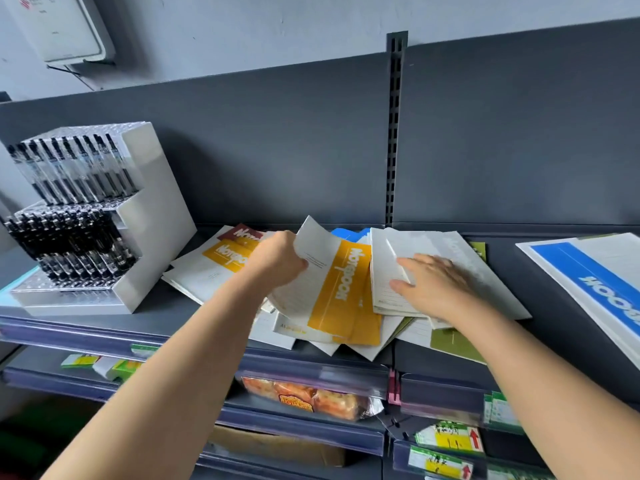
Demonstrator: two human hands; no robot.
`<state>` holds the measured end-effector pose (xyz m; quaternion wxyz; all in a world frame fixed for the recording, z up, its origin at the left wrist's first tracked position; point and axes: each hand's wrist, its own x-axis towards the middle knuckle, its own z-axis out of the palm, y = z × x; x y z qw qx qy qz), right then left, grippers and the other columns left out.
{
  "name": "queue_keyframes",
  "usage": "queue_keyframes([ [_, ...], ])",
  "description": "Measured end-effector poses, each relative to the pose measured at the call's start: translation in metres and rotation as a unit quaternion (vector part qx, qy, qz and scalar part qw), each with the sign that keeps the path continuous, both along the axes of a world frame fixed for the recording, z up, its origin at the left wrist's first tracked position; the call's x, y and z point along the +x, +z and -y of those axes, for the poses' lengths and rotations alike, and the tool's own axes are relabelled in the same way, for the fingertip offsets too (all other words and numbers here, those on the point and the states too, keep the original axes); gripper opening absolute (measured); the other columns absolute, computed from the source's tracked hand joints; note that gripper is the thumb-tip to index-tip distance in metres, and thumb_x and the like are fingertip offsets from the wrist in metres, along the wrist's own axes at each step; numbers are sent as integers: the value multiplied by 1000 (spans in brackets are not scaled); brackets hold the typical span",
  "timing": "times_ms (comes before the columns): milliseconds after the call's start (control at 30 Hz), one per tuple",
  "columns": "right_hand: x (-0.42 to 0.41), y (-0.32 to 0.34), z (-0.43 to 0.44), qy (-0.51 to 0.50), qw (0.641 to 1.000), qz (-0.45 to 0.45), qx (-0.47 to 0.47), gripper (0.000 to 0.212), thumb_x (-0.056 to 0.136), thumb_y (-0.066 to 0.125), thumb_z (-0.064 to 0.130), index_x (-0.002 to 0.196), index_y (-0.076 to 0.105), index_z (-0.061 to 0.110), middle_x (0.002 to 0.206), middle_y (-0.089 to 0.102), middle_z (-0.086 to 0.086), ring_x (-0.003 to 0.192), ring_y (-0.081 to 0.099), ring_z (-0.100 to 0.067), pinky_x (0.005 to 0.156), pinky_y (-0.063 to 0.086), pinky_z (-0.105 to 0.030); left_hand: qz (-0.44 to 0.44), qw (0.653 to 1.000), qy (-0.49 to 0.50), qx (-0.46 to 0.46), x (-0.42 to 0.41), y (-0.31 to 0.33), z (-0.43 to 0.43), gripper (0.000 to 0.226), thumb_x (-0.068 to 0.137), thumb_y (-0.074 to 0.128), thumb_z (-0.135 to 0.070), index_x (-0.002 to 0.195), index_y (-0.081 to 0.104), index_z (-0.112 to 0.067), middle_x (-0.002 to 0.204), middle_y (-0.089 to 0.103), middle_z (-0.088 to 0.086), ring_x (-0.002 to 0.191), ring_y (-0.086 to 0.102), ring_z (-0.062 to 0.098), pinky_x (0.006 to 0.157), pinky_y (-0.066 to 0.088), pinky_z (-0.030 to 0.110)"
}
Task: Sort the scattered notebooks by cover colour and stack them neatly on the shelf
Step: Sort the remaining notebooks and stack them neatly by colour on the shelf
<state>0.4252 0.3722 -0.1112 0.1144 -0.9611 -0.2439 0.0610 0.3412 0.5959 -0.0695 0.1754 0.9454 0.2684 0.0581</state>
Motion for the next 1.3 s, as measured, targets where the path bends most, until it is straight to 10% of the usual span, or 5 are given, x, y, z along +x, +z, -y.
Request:
queue_keyframes([
  [233,-11,13,-14,56,991,-106,51,46,101,34,36,143,39,16,153,31,-4,142,27,-24,112,26,-37,25,998,20,51,6,-31,12,29,93,54,-30,115,59,-13,115,62,11,106,56,31,72,39,31],
  [500,-38,12,-61,110,989,16,97,55,100,43,38,147,34,12,159,22,-3,149,5,-18,117,15,-35,-132,986,41,98,-41,-32,-52,59,74,55,-73,84,56,-15,92,60,4,90,53,27,78,50,37],
  [667,-60,10,-104,172,978,-30,118,41,100,44,28,140,46,23,156,30,-5,147,17,-13,110,30,-35,-77,994,-24,76,-49,-27,-71,31,96,53,-35,119,60,-16,117,62,8,104,57,27,86,50,38],
  [800,-66,6,-123,195,974,-9,111,39,99,48,27,137,51,22,150,41,2,147,17,-13,113,27,-35,-73,991,-59,92,-45,-20,-98,51,94,54,-6,142,45,-22,139,53,7,124,51,26,93,46,34],
  [1300,-71,-2,-160,134,986,29,95,35,91,56,47,119,63,28,122,57,8,118,48,-14,98,42,-35,-263,916,-267,144,35,7,-135,104,53,84,-61,141,37,-31,135,41,-5,118,49,25,96,48,44],
])
